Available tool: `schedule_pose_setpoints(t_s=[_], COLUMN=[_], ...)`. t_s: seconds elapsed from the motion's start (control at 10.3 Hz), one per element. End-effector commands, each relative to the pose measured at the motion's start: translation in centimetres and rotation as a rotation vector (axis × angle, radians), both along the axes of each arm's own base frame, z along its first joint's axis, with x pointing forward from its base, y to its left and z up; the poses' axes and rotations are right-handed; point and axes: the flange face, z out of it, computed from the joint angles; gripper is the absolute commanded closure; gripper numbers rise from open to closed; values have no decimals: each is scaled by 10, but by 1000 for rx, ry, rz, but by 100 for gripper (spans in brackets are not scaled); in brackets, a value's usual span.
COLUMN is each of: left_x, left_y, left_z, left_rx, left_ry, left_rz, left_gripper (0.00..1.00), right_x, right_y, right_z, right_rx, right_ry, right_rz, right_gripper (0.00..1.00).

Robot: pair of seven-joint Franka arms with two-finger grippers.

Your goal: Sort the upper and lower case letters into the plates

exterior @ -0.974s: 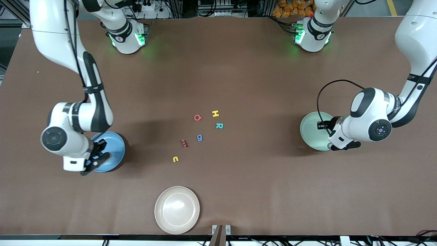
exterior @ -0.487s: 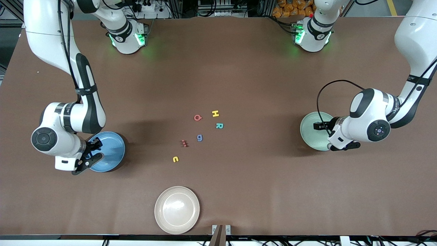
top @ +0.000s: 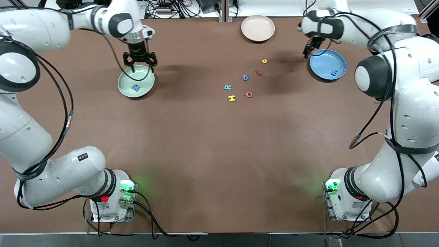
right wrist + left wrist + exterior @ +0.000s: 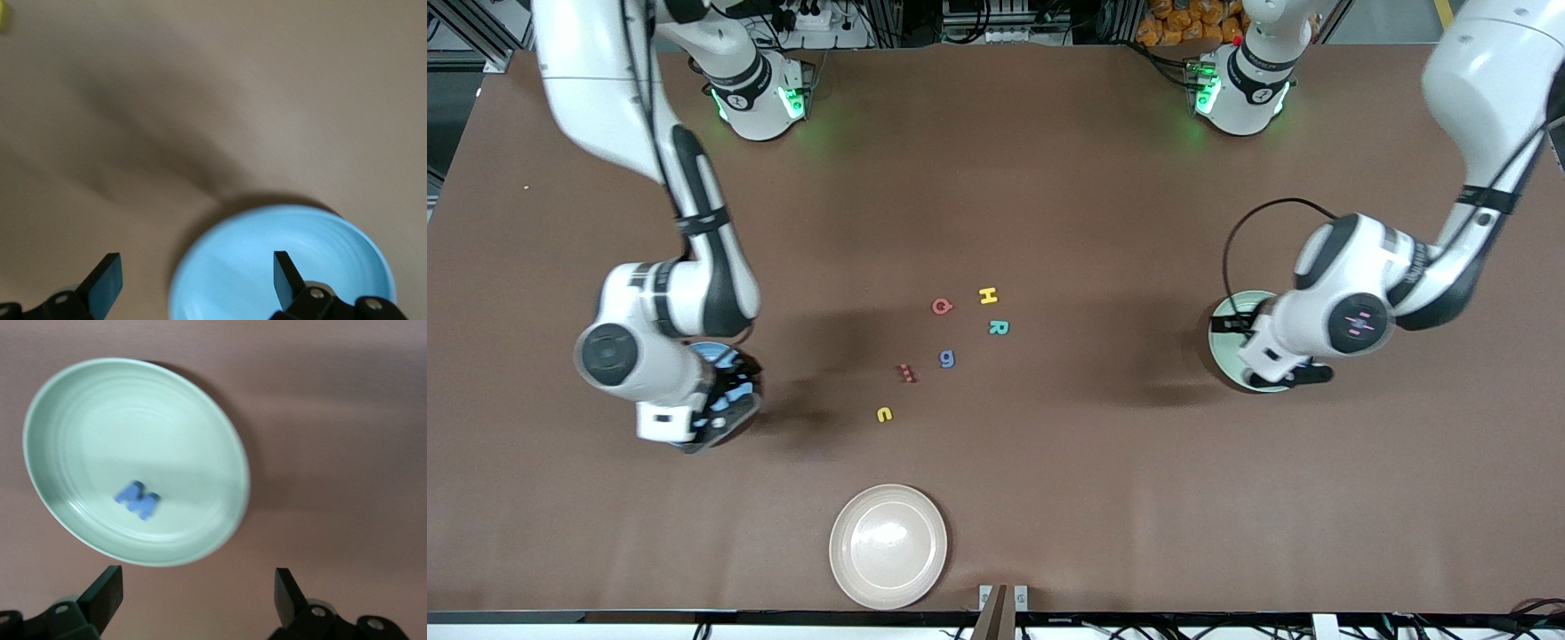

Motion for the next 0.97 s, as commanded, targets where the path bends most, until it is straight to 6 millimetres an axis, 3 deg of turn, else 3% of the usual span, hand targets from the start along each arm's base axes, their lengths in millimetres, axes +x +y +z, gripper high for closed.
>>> schedule_pose_setpoints(t_s=[0.0, 0.19, 0.49, 0.88], left_x=[-11, -23, -38, -50], left_y=[-45, -78, -128, -163], left_z=[15, 17, 23, 20], left_rx=[68, 85, 98, 83], left_ry=[-27, -43, -72, -84], left_rz=[23, 44, 77, 123], left_gripper=[0, 0, 0, 0], right_x=[-8, -18, -38, -50], right_y=[55, 108, 170, 213], right_z=[8, -6, -25, -52], right_rx=[55, 87, 78, 104], right_ry=[-34, -40, -64, -70], right_rz=[6, -35, -147, -222], right_gripper=[0, 0, 0, 0])
